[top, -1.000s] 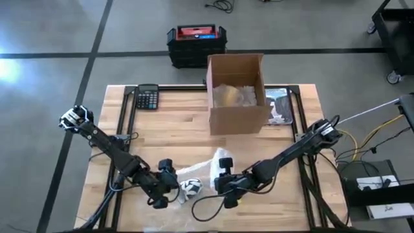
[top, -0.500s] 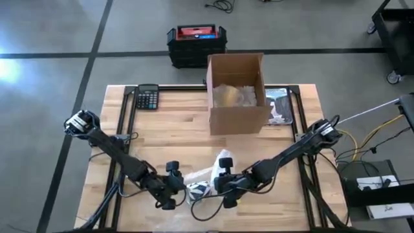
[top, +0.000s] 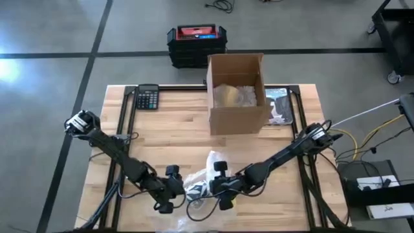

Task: Wrap mug
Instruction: Wrap the blue patterned mug with the transparent bubble wrap

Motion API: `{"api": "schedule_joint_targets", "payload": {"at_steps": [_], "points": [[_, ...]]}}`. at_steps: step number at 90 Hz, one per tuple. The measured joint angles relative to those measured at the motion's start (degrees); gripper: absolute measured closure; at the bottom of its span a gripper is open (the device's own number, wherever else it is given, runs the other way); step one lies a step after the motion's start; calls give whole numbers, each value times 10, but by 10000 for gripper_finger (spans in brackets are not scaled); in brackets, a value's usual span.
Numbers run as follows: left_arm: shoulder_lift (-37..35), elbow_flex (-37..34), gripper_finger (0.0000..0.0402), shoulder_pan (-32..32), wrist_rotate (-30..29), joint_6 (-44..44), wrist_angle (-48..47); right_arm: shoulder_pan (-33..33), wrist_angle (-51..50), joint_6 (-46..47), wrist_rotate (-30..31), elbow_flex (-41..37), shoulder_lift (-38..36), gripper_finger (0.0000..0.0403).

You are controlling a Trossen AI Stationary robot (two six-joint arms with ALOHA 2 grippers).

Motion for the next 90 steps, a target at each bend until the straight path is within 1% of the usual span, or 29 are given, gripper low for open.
{"api": "schedule_joint_targets", "payload": {"at_steps": [16,34,39,45,49,59,66,77,90], "points": [[-5,2,401,3,-20,13,-4,-1,34,-30,-3,0,-1,403],[-33,22,401,3,-21,13,-45,-9,28,-34,-4,1,-1,403],[-42,22,401,3,-10,-3,-56,-10,29,-34,-4,1,-2,403],[-47,22,401,-2,23,-29,-56,-12,29,-34,-5,1,-2,403],[-46,18,401,-10,32,-45,-54,-12,28,-35,-5,1,-2,403],[-18,-1,401,-30,29,-64,-11,-14,35,-35,-5,1,-2,403],[14,-9,401,-31,24,-65,21,-15,38,-35,-5,1,-2,403],[60,-8,401,-24,-16,-52,63,-16,45,-35,-5,1,-2,403],[82,14,402,-13,-26,-30,74,-15,42,-28,-11,2,8,403]]}}
